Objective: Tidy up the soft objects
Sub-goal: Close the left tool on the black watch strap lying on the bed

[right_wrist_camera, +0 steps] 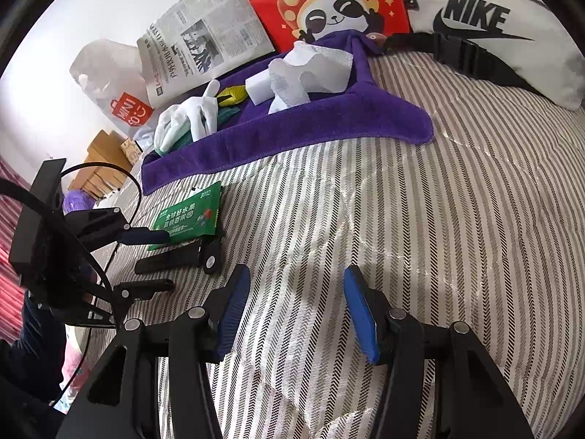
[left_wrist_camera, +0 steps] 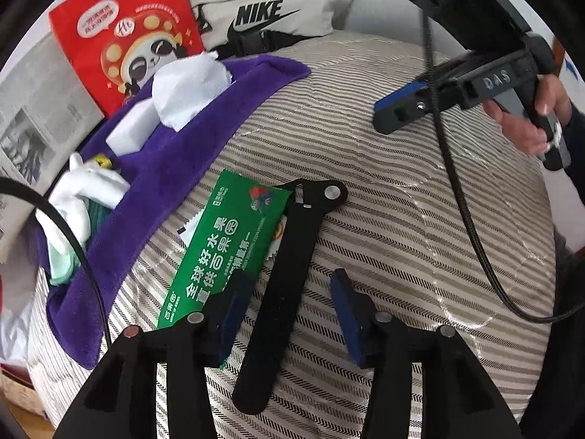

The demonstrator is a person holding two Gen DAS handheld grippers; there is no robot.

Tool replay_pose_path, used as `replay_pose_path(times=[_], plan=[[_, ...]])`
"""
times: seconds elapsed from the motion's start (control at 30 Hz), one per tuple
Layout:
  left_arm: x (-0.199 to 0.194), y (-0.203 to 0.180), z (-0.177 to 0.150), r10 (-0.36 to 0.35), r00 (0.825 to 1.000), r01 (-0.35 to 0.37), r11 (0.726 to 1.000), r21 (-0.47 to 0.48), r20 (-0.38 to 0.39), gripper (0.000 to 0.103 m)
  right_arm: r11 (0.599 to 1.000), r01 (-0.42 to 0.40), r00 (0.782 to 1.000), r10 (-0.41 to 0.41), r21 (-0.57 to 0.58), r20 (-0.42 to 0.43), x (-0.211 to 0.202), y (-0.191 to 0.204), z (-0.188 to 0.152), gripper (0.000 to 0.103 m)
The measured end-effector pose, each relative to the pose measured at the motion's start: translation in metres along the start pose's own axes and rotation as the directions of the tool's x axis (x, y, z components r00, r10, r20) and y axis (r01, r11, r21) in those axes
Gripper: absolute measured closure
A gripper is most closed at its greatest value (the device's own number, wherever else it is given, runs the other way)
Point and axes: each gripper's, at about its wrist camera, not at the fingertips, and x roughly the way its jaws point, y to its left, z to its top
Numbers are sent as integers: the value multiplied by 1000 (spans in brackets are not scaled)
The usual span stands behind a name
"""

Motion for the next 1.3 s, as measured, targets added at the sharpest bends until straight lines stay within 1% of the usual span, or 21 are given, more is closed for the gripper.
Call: replay_pose_path(times=[0.03,0.1,0.13,0.17,0.2,0.3,0.37,0.53,0.67,0.77,0.83,0.9,1.0,1.07,1.17,1.3], plan=[[1,4,1,-25,1000,24,999,-25,-12,58,1000,0,1000,0,2,-1,-1,-1,0,50],[1,12,-1,-62,998,61,996,-60,-15,67,1000,2,1000,-2,3,0,-2,-2,0,50],[1,14,-1,-66,998,65,996,-60,-12,78,1000,2,1000,-2,4,0,-2,-3,-1,50],[1,14,-2,-81,997,80,995,-53,-11,81,1000,0,1000,0,4,1,-2,-3,-1,50],[1,14,-3,-110,994,110,992,-58,-12,81,1000,0,1000,0,4,2,-2,-3,-1,50],[1,9,-2,-117,993,116,992,-49,-14,82,1000,2,1000,-2,2,5,-2,-2,-1,49],[2,10,-1,-125,992,124,990,-70,-19,82,1000,4,1000,-4,1,5,-2,-2,-1,48],[4,13,1,-144,989,142,986,-86,-24,81,1000,11,1000,-11,-8,3,-2,1,-1,47],[5,11,4,-134,990,128,986,-104,-50,82,1000,18,1000,-18,-15,4,-2,2,-2,47],[6,8,5,-121,991,116,989,-88,-56,82,999,27,1000,-27,-25,-3,-1,4,-2,47],[4,10,2,-127,990,120,987,-106,-57,81,999,33,999,-33,-31,-9,0,5,-2,47],[2,10,0,-118,991,109,986,-123,-63,81,999,36,999,-37,-34,-12,0,5,-1,47],[2,8,-1,-104,993,96,988,-124,-60,81,999,31,999,-31,-37,-8,0,6,-2,43],[3,11,0,-115,991,103,983,-154,-67,82,999,35,999,-35,-34,-5,1,7,-2,41],[3,12,0,-108,992,96,983,-155,-71,83,998,42,999,-42,-42,-7,2,10,-1,39],[1,18,-2,-127,990,111,969,-221,-56,83,998,31,999,-32,-45,-14,1,15,0,40]])
